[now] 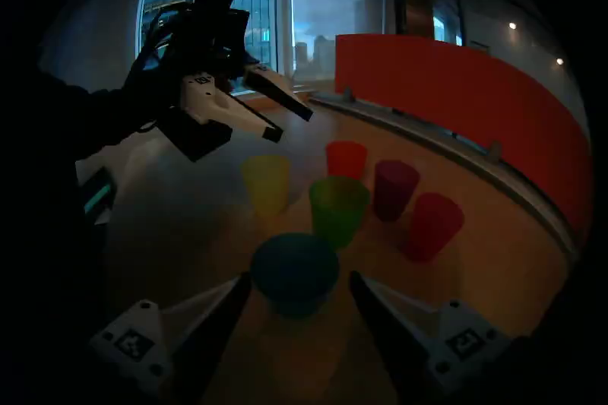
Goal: Pour water
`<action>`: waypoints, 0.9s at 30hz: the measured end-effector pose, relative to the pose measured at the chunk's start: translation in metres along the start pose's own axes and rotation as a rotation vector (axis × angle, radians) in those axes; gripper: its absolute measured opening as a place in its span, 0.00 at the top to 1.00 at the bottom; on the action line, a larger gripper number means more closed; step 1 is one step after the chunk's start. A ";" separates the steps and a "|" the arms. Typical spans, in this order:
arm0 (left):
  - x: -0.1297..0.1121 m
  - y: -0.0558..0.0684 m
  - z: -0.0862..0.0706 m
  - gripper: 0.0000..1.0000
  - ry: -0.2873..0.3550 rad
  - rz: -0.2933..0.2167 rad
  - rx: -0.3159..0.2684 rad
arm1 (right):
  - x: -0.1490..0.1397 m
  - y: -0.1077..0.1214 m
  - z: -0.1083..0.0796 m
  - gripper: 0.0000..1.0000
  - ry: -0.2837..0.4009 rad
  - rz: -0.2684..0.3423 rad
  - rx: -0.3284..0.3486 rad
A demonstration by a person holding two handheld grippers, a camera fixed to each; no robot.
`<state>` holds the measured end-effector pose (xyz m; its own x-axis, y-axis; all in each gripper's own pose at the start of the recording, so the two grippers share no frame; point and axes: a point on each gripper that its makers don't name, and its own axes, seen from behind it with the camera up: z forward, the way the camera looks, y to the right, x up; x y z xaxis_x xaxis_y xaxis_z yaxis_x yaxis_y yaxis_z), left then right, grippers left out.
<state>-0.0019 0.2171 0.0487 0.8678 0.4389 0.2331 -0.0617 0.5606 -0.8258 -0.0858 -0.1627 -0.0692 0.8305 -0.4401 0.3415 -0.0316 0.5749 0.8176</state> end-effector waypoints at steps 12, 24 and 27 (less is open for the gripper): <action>-0.005 0.000 0.008 0.01 -0.020 -0.002 -0.010 | -0.011 -0.004 0.021 0.00 -0.017 -0.028 0.021; -0.008 0.000 0.012 0.01 -0.028 -0.002 -0.016 | -0.011 -0.002 0.040 0.00 -0.011 -0.017 0.026; -0.009 -0.001 0.013 0.01 -0.029 -0.002 -0.016 | -0.012 -0.002 0.042 0.02 -0.012 -0.014 0.029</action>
<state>-0.0162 0.2213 0.0536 0.8531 0.4582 0.2496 -0.0518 0.5504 -0.8333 -0.1191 -0.1879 -0.0557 0.8240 -0.4568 0.3352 -0.0357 0.5486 0.8353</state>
